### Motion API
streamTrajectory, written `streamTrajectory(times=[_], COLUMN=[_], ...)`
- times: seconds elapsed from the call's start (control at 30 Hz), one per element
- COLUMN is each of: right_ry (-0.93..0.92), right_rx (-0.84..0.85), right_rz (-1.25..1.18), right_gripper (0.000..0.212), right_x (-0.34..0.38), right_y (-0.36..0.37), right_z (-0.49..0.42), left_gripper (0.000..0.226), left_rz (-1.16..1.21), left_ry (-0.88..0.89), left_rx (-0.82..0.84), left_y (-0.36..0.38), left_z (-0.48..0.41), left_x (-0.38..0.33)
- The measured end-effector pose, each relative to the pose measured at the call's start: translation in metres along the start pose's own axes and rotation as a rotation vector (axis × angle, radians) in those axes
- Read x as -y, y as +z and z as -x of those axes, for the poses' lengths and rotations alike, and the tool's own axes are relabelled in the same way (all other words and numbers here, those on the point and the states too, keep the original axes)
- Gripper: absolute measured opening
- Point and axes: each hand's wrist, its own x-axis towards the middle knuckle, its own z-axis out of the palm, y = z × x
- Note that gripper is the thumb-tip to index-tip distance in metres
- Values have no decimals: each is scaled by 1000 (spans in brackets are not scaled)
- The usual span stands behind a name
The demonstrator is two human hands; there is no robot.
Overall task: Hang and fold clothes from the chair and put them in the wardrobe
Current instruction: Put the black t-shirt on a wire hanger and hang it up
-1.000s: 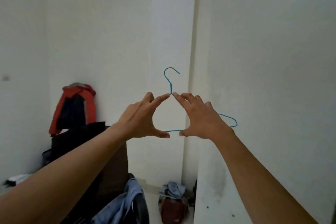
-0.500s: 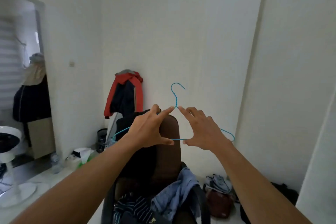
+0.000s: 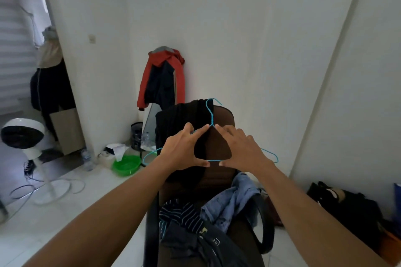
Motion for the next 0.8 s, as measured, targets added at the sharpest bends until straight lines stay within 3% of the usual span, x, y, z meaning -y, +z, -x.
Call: streamTrajectory(times=[0.4,0.6,0.8], right_ry=[-14,127,337], right_rx=[20,36,40], right_rz=[-79,-86,-86], right_gripper=[120,121,122], right_x=[-80,-168,-242], right_y=[70,114,156], right_z=[-166,-276,-351], left_gripper=[118,113,68], left_rz=[-70,-105,67], left_ry=[-60,-176,-356], left_rx=[-12,-118,-49], left_y=[77,136,195], left_z=[-161,-276,-355], left_x=[67,105,143])
